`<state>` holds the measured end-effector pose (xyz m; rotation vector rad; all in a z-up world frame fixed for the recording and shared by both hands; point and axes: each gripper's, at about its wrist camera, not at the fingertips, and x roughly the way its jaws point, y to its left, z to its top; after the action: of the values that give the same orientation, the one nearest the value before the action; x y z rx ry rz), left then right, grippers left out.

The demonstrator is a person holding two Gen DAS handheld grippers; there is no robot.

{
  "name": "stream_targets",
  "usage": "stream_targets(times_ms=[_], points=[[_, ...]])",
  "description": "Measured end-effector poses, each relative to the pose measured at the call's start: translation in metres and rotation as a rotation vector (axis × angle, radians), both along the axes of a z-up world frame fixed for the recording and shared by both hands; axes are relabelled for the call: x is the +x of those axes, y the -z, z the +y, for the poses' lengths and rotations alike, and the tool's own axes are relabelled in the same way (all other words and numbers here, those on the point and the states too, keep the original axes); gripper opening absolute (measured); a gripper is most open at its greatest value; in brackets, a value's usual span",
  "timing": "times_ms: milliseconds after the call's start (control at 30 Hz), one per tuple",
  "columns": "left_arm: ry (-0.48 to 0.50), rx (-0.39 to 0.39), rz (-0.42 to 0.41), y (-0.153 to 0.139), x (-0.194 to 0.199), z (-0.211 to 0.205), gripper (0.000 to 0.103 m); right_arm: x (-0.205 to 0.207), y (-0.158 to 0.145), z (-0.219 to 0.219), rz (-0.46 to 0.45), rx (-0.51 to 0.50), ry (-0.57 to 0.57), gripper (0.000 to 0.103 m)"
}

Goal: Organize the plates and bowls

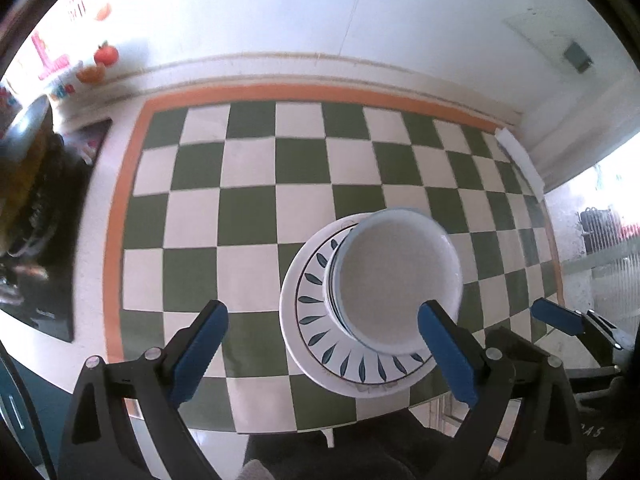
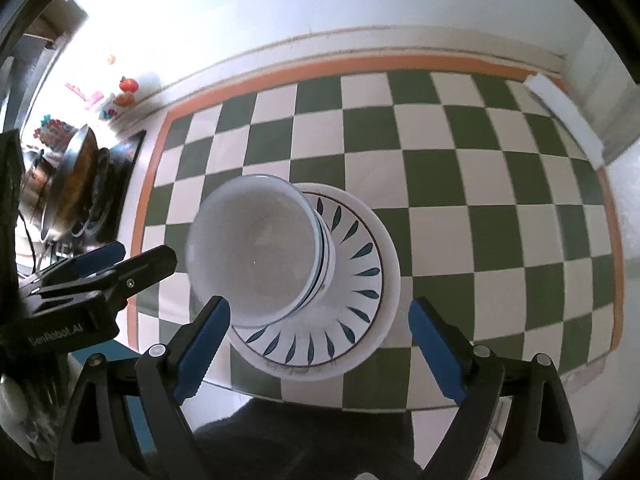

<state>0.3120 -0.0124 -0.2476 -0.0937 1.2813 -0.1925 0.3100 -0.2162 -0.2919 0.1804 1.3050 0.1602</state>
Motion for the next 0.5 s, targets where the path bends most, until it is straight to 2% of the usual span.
stream_targets(times_ms=[233, 333, 500], points=[[-0.028, 0.037, -0.145, -0.048, -0.037, 0.000, 0.097, -0.045, -0.049, -0.009, -0.106, -0.010, 0.064, 0.094], [-0.053, 0.071, -0.203, -0.069, -0.056, -0.003, 0.103, -0.066, -0.071, -0.013, -0.164, -0.032, 0.071, 0.094], [-0.077, 0.102, -0.284, -0.099, -0.089, -0.010, 0.103, -0.105, -0.109, -0.018, -0.257, -0.057, 0.058, 0.097]])
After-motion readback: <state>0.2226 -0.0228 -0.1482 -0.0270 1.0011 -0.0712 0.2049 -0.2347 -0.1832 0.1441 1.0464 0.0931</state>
